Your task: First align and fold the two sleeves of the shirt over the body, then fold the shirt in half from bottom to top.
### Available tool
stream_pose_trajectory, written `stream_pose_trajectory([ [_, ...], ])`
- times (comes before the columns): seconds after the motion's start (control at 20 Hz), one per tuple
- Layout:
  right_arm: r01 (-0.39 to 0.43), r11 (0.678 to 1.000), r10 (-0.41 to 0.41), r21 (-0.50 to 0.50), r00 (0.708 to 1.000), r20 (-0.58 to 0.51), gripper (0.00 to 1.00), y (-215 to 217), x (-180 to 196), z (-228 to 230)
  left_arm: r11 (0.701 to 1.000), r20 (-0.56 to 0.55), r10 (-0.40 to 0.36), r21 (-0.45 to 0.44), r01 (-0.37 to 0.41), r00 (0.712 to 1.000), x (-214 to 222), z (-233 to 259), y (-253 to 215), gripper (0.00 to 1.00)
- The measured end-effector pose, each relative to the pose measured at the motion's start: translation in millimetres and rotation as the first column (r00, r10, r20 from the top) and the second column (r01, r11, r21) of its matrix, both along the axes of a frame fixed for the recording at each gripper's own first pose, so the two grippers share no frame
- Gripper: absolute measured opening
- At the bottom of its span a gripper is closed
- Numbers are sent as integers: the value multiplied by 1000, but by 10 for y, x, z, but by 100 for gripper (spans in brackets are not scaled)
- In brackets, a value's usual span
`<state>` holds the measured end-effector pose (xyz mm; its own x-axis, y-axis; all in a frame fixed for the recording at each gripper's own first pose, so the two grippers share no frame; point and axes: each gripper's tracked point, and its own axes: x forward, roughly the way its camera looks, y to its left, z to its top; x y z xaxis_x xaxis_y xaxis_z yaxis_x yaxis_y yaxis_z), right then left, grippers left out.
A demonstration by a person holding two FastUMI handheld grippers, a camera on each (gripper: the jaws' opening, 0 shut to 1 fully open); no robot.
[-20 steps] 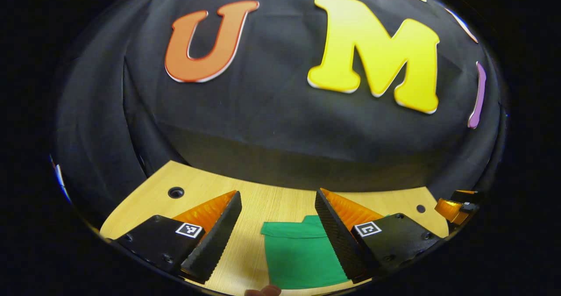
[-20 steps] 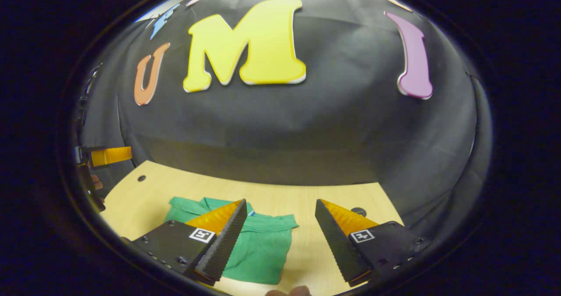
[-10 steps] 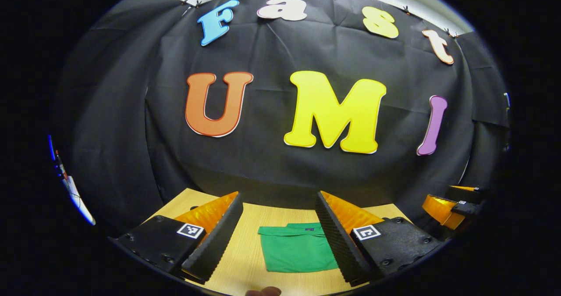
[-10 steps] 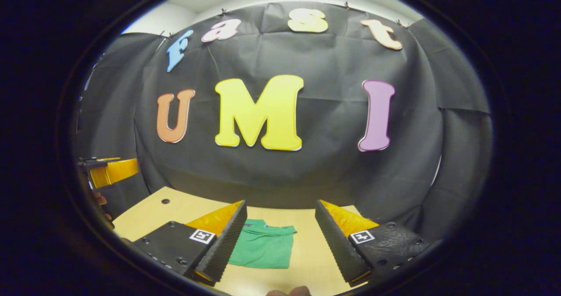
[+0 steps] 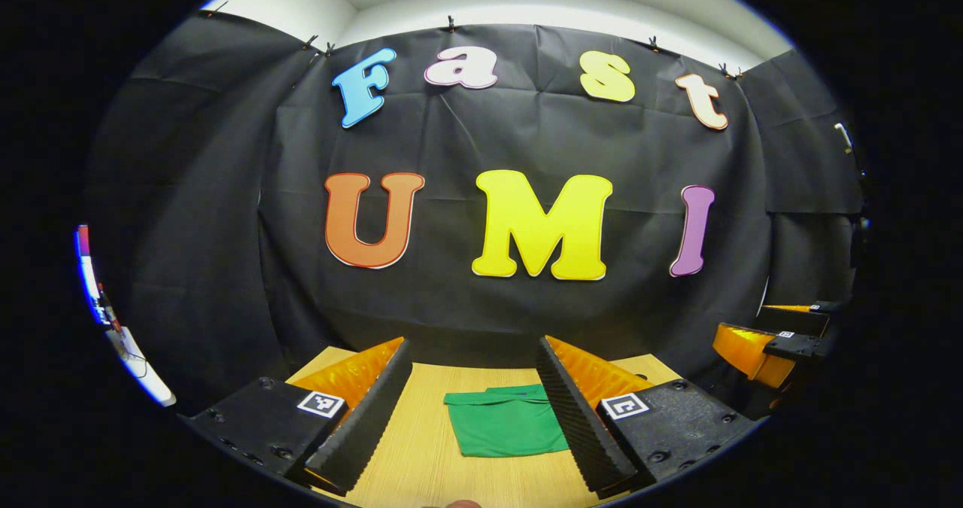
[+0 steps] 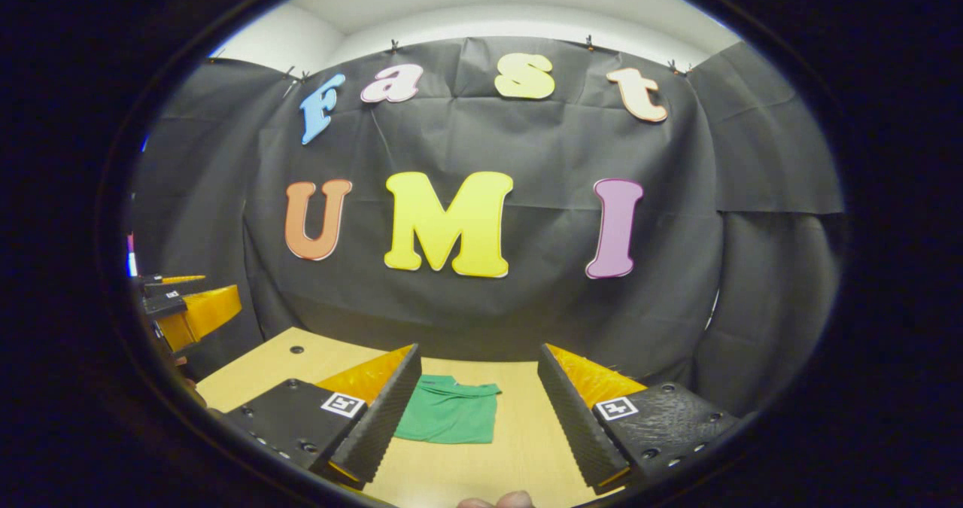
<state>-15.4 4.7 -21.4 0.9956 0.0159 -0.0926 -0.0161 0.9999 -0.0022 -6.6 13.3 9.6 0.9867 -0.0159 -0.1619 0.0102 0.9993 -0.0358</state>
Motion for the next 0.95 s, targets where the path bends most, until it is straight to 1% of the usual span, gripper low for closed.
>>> stream_pose_trajectory([
  [0.1, -13, 1000, 14, -25, 1000, 23, 95, 18, -49, 49, 1000, 4, 27, -4, -27, 1000, -45, 42, -8, 100],
  [0.15, -23, 999, 23, -31, 999, 25, 97, 38, -77, 54, 999, 10, 35, -10, -35, 999, -68, 73, -19, 100],
  [0.2, -30, 999, 31, -33, 999, 30, 95, 70, -95, 66, 999, 17, 33, -14, -33, 999, -83, 108, -55, 100],
  [0.35, -42, 999, 43, -19, 998, 35, 97, 94, -101, 69, 999, 31, 34, 7, -34, 999, -61, 167, -72, 98],
  [0.4, -46, 999, 46, -8, 998, 32, 95, 94, -103, 51, 1000, 35, 29, 5, -30, 999, -59, 178, -105, 96],
  [0.45, -46, 999, 46, -1, 998, 30, 95, 95, -97, 43, 1000, 36, 22, 4, -23, 999, -48, 193, -142, 100],
  [0.5, -44, 999, 43, 4, 999, 27, 95, 76, -93, 36, 1000, 38, 21, 10, -21, 999, -60, 196, -153, 100],
  [0.55, -43, 999, 43, 8, 999, 25, 97, 67, -107, 30, 1000, 38, 13, 20, -14, 999, -49, 194, -182, 100],
  [0.6, -41, 999, 41, 13, 999, 24, 95, 51, -97, 23, 1000, 40, 8, 29, -9, 999, -41, 193, -209, 100],
  [0.65, -41, 999, 41, 17, 999, 23, 97, 43, -89, 20, 999, 37, 5, 35, -6, 999, -33, 187, -229, 100],
  [0.7, -40, 999, 40, 20, 999, 23, 95, 30, -79, 12, 999, 36, 4, 36, -5, 999, -43, 180, -252, 100],
  [0.8, -41, 999, 41, 21, 999, 22, 98, 19, -65, 8, 999, 33, -3, 32, 2, 999, -47, 165, -307, 100],
  [0.95, -43, 999, 42, 29, 999, 25, 98, -4, -33, 17, 999, 32, -12, 37, 11, 999, -32, 171, -365, 100],
])
